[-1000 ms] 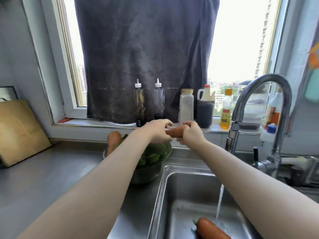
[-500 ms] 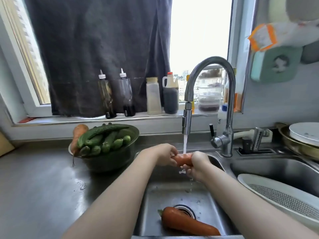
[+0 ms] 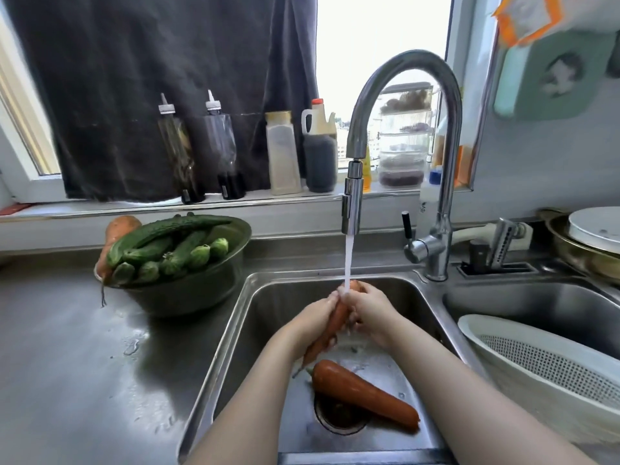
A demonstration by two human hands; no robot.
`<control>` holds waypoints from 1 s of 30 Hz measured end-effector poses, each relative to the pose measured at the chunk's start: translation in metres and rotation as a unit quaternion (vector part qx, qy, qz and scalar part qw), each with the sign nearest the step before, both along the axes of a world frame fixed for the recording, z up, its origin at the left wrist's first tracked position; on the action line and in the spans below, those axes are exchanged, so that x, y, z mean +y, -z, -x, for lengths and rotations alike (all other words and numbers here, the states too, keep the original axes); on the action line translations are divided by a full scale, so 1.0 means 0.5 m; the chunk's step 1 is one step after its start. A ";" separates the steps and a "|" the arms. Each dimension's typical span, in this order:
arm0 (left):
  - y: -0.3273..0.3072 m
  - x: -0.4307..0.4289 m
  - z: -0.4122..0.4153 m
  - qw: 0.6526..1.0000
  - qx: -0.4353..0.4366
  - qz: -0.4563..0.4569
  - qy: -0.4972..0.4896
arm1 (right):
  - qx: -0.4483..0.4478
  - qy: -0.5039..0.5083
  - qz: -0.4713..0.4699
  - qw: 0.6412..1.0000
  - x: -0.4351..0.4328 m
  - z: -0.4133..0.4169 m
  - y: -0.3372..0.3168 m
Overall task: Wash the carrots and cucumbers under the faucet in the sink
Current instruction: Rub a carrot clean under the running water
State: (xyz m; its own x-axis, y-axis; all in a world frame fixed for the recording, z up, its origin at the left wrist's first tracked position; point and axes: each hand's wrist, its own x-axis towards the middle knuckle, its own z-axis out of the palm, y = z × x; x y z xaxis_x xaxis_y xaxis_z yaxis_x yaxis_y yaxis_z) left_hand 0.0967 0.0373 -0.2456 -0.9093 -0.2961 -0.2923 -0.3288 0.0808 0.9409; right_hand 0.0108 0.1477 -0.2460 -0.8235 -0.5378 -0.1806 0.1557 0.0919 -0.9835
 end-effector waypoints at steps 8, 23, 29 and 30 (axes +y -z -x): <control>0.001 0.007 -0.001 0.998 0.013 -0.057 0.023 | 0.038 -0.017 0.033 0.999 0.014 -0.009 0.004; 0.006 0.026 -0.009 0.993 0.077 -0.070 0.057 | 0.006 0.074 0.079 0.994 0.036 0.016 0.014; 0.006 0.044 0.023 0.978 0.193 -0.012 -0.077 | -0.033 -0.028 0.013 0.999 0.034 0.008 0.018; 0.006 0.045 0.024 0.974 0.208 -0.014 -0.085 | -0.044 -0.064 -0.009 0.997 0.034 0.007 0.021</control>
